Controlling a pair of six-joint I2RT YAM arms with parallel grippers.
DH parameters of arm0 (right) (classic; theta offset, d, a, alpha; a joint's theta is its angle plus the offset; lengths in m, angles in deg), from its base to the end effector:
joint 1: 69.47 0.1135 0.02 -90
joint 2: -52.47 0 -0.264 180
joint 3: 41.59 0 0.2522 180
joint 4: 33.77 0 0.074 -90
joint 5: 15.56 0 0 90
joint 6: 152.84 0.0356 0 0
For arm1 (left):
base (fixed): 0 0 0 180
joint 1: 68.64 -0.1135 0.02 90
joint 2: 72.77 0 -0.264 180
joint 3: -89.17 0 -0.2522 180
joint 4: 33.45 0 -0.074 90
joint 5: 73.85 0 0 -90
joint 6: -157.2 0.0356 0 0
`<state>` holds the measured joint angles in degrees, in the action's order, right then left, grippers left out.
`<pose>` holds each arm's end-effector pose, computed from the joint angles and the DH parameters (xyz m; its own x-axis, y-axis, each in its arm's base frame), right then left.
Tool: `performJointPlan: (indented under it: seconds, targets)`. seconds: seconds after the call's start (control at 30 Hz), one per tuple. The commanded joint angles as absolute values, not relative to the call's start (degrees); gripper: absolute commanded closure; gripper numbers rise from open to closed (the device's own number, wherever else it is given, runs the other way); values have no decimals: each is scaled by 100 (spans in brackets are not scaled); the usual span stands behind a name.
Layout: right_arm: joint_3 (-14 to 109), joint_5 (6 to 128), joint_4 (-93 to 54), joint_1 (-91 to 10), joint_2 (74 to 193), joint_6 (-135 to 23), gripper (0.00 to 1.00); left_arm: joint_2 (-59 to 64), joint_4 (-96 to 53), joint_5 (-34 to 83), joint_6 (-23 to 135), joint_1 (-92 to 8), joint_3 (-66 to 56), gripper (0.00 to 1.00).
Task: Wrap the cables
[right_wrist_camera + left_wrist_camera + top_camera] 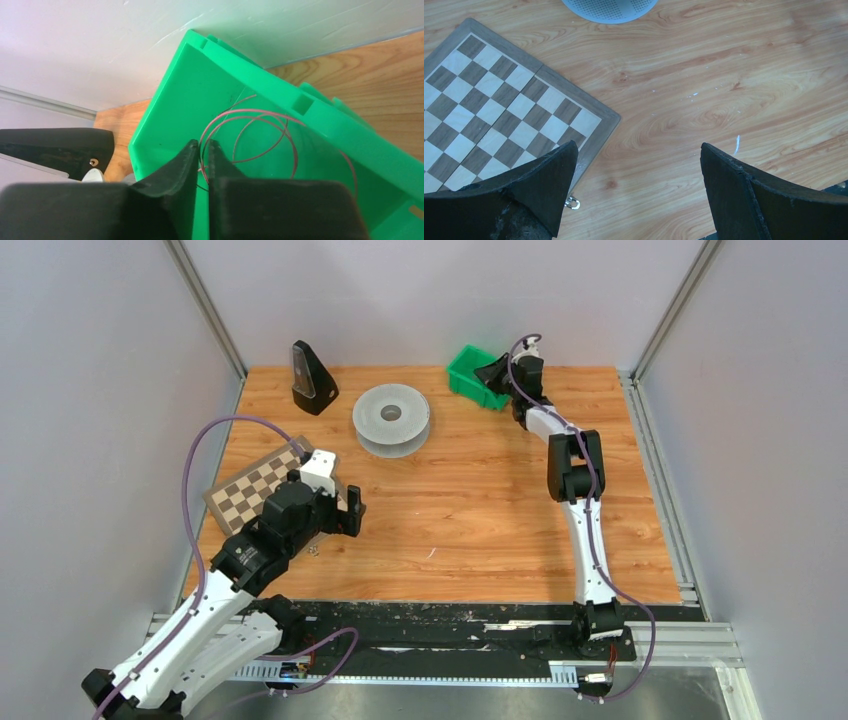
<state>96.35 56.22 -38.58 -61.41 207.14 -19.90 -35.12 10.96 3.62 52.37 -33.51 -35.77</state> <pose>0.5981 0.0959 0.1316 -0.4468 0.5903 -0.6723 -0.1799 0.6768 0.7138 0.1259 -0.0791 0.3008 -0.4622 0.0197 -0.8865 0.2952 0.9462 -0.1328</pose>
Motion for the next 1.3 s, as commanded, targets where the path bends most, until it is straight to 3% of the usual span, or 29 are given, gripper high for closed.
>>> performJointPlan:
  seconds: [0.0, 0.27, 0.5, 0.9, 1.07, 1.27]
  targets:
    - [9909, 5523, -4428, -6177, 20680, -1868, 98, -3485, 905, 310, 5288, -3405, -3442, 0]
    - [9323, 5406, -4751, -6243, 19699, -1987, 100, -3505, 904, 340, 5281, -3452, -3440, 0]
    - [8028, 5242, -4938, -6282, 18361, -2070, 100, -3685, 825, 535, 5345, -3454, -3522, 2]
    - [5412, 4930, -3760, -6354, 14990, -2438, 100, -3076, 386, 1451, 3865, -3519, -3092, 6]
    - [3812, 4671, -3441, -6282, 13502, -2441, 100, -2472, -95, 2430, 3169, -4058, -2762, 7]
    - [2381, 4674, -3010, -5924, 11658, -2582, 100, -1566, -1173, 4049, 1872, -5618, -2840, 14]
